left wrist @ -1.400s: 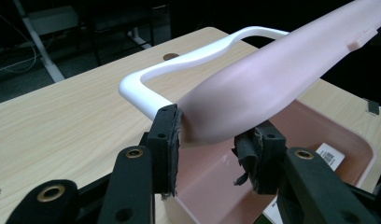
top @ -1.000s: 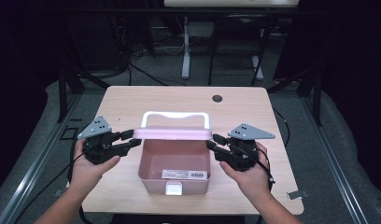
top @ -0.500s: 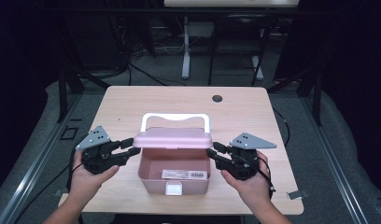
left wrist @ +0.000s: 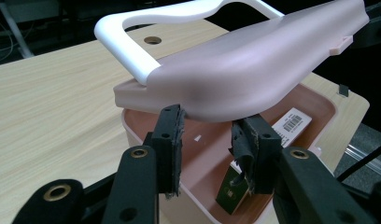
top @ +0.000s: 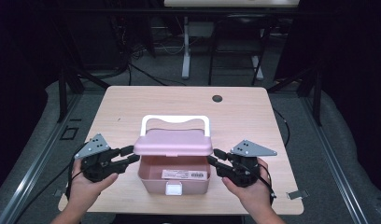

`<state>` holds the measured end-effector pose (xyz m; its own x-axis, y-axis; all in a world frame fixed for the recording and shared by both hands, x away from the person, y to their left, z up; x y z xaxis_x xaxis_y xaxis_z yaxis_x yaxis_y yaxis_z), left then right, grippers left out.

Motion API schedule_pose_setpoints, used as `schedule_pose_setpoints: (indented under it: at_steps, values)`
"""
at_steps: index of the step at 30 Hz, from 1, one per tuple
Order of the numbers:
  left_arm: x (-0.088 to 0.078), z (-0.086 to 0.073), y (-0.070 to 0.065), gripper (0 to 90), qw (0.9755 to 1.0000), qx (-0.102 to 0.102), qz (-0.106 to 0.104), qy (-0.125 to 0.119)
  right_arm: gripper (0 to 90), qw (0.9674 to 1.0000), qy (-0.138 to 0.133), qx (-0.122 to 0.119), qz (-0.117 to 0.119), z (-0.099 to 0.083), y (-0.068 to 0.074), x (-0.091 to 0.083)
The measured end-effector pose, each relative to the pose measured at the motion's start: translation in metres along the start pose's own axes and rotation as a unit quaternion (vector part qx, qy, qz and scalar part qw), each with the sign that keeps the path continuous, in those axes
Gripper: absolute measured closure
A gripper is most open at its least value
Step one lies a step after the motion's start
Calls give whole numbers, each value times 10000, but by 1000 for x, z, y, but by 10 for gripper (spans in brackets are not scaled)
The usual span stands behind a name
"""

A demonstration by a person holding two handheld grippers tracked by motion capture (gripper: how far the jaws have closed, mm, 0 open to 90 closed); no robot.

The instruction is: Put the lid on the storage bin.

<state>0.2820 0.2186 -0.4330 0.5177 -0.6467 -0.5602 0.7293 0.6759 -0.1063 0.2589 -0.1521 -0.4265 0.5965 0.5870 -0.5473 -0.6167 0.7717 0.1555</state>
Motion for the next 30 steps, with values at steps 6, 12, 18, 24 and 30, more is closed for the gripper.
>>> schedule_pose_setpoints:
  at_steps: [6,12,18,24,30]
  values:
    - [0,-2,-1,644,10000,3,1,25,660,10000,1,-54,9,-3,0,-1]
    - [-2,-1,-1,652,10000,-41,6,-39,662,9999,-90,-7,45,-4,-2,-8]
    - [-1,-2,0,659,10000,-30,11,21,662,9999,-71,119,71,-9,-8,-12]
    - [-1,-4,-1,658,10000,-49,4,27,661,9996,-104,265,-23,-14,-18,-18]
    - [0,-7,-1,657,10000,-100,-4,4,658,9989,-134,406,-197,-15,-32,-18]
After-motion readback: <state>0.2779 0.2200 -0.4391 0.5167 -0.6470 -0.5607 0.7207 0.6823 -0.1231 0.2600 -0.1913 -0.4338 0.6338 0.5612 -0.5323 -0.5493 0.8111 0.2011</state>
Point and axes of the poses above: each handheld gripper's, and its own axes: x roughly forward along the jaws, z roughly out of its top, y roughly to its left, the point moved 1 cm from there along x, roughly forward along the jaws, and after that the axes turned 8 degrees about y, right-handed, at the moved point
